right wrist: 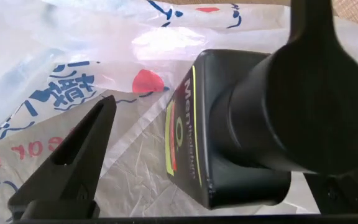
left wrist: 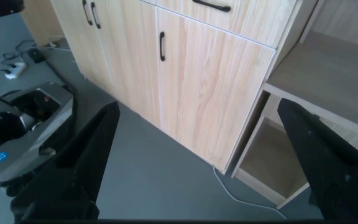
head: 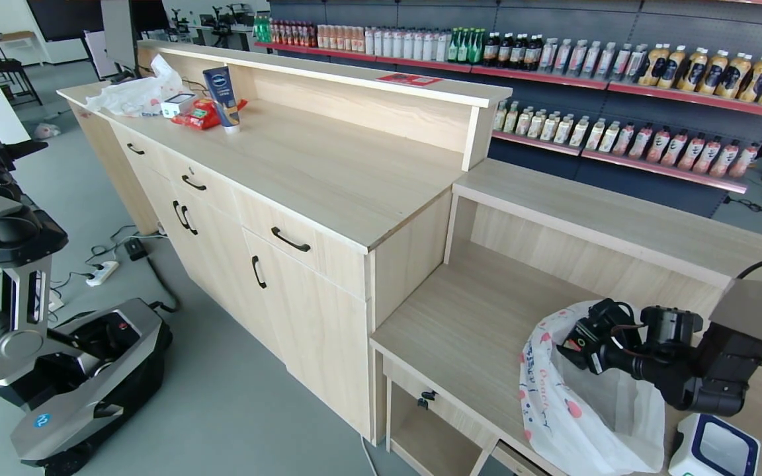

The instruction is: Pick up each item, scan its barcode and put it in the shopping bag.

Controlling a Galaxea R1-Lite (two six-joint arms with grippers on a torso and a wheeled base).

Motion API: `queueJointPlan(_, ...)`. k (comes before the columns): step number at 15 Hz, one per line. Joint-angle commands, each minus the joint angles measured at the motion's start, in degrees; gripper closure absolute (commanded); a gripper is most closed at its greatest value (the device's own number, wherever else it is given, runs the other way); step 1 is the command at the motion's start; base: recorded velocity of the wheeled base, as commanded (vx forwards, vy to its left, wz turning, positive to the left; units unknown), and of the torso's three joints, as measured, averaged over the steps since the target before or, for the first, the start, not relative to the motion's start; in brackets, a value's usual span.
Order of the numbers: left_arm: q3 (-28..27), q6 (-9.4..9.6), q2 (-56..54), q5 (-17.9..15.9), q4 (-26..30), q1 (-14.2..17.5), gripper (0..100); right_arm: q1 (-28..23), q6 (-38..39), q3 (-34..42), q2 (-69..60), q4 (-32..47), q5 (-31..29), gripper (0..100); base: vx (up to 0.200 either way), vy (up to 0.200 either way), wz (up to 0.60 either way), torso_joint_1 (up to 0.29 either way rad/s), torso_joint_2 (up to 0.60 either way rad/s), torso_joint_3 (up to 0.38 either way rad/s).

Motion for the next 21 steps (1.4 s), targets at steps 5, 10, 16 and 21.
queueJointPlan(5,0.0,-0.02,0.1,0.0,0.0,0.0,0,2.5,2.3,13.6,-22.1,4.2,-0.4,0,0.0,0.0,0.0,0.0,0.0,0.0)
queueJointPlan(10,0.0,-0.02,0.1,0.1,0.0,0.0,0,-6.2,0.4,30.0,-56.1,15.2,-0.5,0,0.0,0.0,0.0,0.0,0.0,0.0)
queueJointPlan(16,0.0,-0.02,0.1,0.0,0.0,0.0,0,-19.1,-2.8,29.6,-87.5,44.1,-12.5,0,0.0,0.0,-0.5,0.001,0.0,0.003)
queueJointPlan(21,0.0,-0.02,0.1,0.0,0.0,0.0,0,-18.3,7.0,29.0,-87.0,65.5,-37.4,0,0.0,0.0,-0.6,-0.001,0.0,0.003)
